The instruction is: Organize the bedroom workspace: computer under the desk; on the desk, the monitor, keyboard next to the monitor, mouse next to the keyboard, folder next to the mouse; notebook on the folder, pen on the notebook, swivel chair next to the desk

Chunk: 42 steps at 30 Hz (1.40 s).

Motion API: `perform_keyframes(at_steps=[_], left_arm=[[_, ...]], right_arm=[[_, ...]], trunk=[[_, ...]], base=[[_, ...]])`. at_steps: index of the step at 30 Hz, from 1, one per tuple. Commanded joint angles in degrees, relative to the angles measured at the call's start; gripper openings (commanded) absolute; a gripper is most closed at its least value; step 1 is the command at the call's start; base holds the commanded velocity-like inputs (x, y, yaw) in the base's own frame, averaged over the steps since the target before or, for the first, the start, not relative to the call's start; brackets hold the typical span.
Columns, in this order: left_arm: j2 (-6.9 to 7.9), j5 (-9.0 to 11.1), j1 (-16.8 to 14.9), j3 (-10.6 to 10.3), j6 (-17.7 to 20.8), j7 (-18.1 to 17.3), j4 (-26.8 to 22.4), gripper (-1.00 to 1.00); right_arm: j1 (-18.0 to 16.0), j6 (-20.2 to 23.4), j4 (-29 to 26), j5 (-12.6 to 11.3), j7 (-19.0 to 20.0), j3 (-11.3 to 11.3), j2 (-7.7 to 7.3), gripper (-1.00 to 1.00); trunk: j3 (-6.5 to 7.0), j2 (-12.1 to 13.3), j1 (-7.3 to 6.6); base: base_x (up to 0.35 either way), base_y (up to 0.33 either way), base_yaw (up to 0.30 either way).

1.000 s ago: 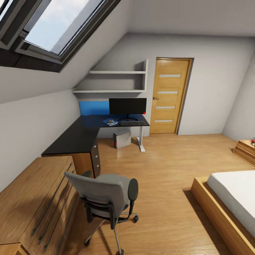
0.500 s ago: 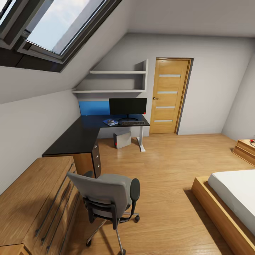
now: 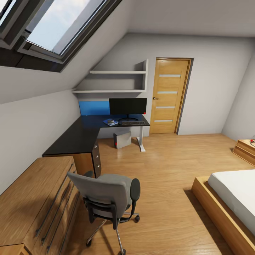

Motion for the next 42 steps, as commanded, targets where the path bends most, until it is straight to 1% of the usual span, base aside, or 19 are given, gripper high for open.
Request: perform_keyframes(at_steps=[1,17,29,42], left_arm=[[0.02,0.2,0.0,-0.3,-0.1,0.3,-0.1,1.00],[0.02,0.2,0.0,-0.3,-0.1,0.3,-0.1,1.00],[0.03,0.2,0.0,-0.3,-0.1,0.3,-0.1,1.00],[-0.07,0.0,0.0,-0.4,-0.2,0.1,-0.2,1.00]], right_arm=[[0.0,-0.1,0.1,-0.1,-0.3,0.5,0.02,1.00],[0.0,-0.1,0.1,-0.1,-0.3,0.5,0.02,1.00],[0.0,-0.1,0.1,-0.1,-0.3,0.5,0.10,1.00],[0.0,-0.1,0.1,-0.1,-0.3,0.5,0.02,1.00]], trunk=[[-0.10,-0.1,0.03],[-0.14,-0.1,0.03],[-0.58,-0.1,0.03],[-0.68,-0.1,0.03]], base=[[0.000,0.000,0.000],[0.000,0.000,0.006],[0.000,0.000,0.170],[0.000,0.000,0.035]])
